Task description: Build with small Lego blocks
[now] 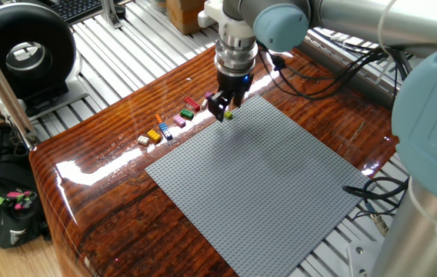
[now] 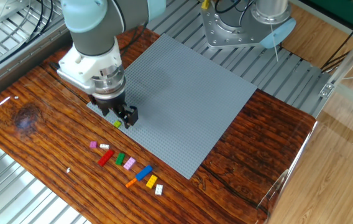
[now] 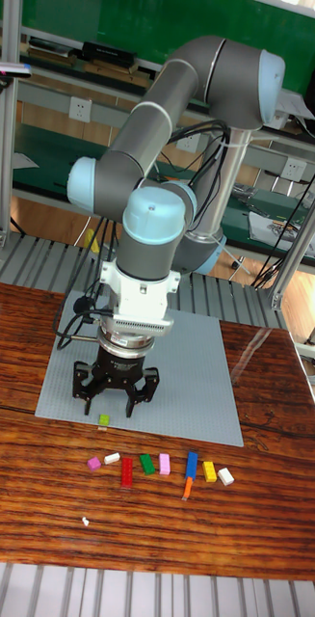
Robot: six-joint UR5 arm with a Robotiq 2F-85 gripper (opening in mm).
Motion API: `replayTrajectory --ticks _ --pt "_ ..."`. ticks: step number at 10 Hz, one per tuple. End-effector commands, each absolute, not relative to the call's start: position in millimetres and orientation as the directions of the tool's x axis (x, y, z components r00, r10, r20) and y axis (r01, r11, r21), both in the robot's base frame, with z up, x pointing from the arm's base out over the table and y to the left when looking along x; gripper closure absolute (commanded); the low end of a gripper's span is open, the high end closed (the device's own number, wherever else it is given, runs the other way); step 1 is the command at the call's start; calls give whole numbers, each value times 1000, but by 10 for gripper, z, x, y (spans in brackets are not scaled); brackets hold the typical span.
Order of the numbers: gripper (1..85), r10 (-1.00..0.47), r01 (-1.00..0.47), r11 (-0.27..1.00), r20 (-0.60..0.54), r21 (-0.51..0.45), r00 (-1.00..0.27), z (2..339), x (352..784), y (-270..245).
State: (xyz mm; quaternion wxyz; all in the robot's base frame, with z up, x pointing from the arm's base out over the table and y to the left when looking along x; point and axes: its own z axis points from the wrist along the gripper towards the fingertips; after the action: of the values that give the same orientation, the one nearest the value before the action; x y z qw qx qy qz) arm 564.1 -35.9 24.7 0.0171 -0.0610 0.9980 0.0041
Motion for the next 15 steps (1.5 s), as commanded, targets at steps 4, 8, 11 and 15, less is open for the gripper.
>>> replayTrajectory --ticks 4,8,11,15 --pt "413 -92 -95 995 -95 23 -991 470 5872 -135" --pt "460 -84 -88 996 -141 24 -986 573 6289 -16" --pt "493 -49 -52 998 -144 18 -988 476 6654 85" --pt "497 -29 -37 997 -122 65 -992 462 6739 229"
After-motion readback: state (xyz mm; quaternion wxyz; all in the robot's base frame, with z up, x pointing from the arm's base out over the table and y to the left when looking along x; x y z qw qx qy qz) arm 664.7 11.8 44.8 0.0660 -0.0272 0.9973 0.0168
